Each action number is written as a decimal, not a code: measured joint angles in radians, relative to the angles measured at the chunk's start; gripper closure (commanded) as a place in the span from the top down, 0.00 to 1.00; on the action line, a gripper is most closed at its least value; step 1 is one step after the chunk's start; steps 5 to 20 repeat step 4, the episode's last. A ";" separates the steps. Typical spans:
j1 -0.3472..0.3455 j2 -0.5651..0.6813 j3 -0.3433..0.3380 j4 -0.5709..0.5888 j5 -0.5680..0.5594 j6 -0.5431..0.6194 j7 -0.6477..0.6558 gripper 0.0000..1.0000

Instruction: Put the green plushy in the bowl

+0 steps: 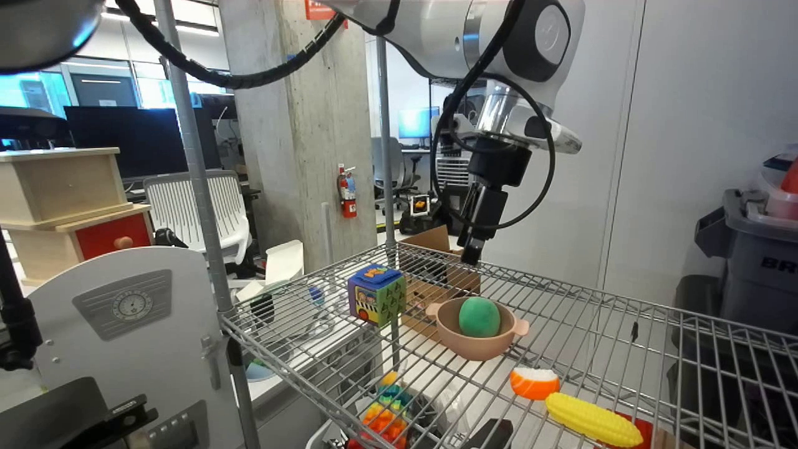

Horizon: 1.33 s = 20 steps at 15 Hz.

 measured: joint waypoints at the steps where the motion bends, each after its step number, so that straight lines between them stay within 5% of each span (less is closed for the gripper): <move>1: 0.001 -0.010 0.000 0.000 0.000 -0.002 -0.009 1.00; 20: 0.001 -0.029 0.000 -0.003 0.000 -0.002 -0.016 1.00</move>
